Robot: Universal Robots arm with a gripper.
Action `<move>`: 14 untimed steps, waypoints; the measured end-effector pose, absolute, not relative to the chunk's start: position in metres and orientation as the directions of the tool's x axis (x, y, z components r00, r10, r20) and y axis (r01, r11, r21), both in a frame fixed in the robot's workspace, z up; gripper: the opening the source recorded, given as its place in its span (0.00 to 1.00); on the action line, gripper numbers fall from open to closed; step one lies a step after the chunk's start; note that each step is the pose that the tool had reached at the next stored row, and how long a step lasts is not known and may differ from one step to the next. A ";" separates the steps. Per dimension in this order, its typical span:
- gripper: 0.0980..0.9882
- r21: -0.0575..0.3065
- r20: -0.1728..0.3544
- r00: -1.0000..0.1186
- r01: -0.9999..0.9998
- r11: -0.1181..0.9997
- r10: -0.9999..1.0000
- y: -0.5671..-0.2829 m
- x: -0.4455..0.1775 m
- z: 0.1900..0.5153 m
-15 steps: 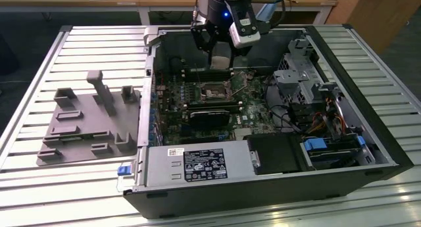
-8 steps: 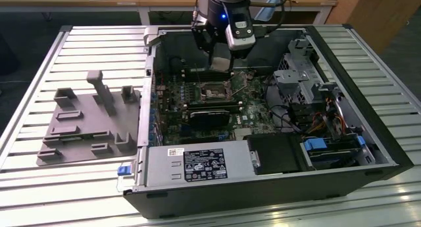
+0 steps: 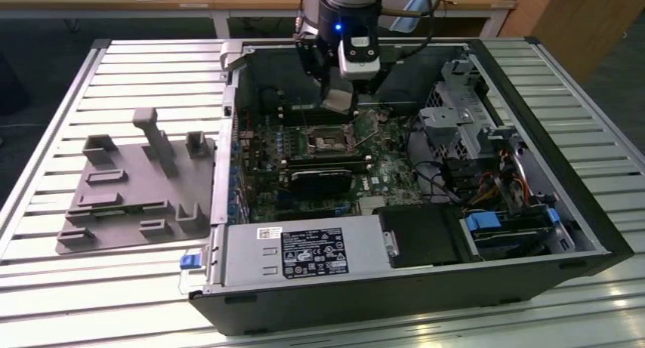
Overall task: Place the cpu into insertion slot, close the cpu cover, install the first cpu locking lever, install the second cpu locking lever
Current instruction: 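Place the cpu into insertion slot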
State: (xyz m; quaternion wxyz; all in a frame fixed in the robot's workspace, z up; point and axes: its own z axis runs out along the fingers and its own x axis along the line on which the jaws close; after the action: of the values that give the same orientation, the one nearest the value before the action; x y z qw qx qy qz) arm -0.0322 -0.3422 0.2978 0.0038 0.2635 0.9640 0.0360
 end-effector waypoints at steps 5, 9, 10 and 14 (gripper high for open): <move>0.49 0.071 0.012 -0.811 0.584 0.809 0.584 -0.342 -0.032 0.295; 0.49 0.071 0.012 -0.766 0.641 0.764 0.642 -0.342 -0.032 0.293; 0.49 0.071 0.012 -0.755 0.655 0.752 0.656 -0.342 -0.032 0.293; 0.49 0.071 0.012 -0.705 0.708 0.703 0.709 -0.342 -0.032 0.291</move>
State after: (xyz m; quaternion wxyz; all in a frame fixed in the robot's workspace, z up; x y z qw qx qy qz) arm -0.0322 -0.3422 0.2910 0.0083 0.3839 0.9227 0.0353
